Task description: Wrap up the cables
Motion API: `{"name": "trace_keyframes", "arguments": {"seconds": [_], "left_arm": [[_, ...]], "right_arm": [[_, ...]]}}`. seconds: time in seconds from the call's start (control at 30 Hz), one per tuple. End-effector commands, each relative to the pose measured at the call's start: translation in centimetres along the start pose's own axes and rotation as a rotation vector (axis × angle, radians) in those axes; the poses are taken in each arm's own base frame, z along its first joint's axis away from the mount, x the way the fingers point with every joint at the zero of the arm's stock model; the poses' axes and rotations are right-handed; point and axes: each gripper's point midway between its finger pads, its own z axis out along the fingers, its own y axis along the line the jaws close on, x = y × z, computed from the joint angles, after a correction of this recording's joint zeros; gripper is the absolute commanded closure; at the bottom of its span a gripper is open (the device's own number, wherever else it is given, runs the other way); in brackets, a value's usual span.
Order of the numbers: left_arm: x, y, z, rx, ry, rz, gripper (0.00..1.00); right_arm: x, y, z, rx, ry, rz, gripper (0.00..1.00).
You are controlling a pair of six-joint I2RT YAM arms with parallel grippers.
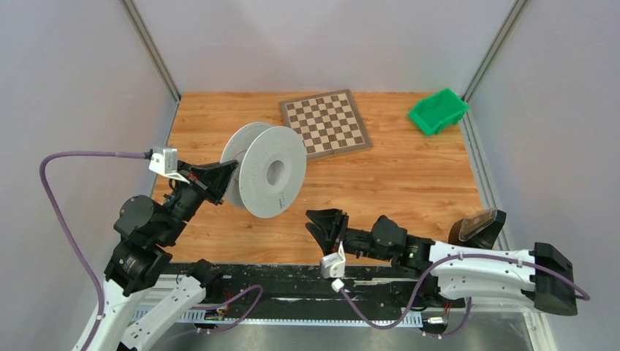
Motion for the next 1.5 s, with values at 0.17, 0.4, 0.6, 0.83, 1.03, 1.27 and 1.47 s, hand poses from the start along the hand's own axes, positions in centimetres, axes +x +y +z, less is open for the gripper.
{"name": "trace_keyframes", "arguments": {"seconds": [0.17, 0.4, 0.6, 0.83, 1.03, 1.27, 1.47], "left_arm": [[-5.5, -3.9, -1.1, 0.109, -0.102, -0.166, 1.0], [-6.0, -5.0, -1.3, 0.144, -0.085, -0.216, 1.0], [-6.5, -5.1, -1.5, 0.148, -0.101, -0.222, 1.0], [-6.5, -5.5, -1.6, 0.166, -0.096, -0.236, 1.0], [-6.6, -5.5, -1.8, 0.168, -0.1, -0.237, 1.0], [-6.5, -5.7, -1.7, 0.175, -0.093, -0.249, 1.0], [-6.0, -5.5, -1.3, 0.165, -0.085, -0.267, 1.0]], "right_arm": [[-1.4, -3.1, 2.6, 0.071, 0.069, -0.351, 0.55], [-1.2, -3.5, 4.0, 0.096, 0.11, -0.477, 0.53], [-1.9, -4.4, 5.0, 0.106, 0.113, -0.51, 0.52], [-1.6, -4.0, 6.1, 0.083, 0.137, -0.535, 0.52], [-1.2, -3.7, 7.0, 0.064, 0.153, -0.53, 0.52], [-0.2, -4.0, 7.7, 0.093, 0.22, -0.521, 0.61], [0.3, -3.1, 7.5, 0.066, 0.227, -0.519, 0.85]]}}
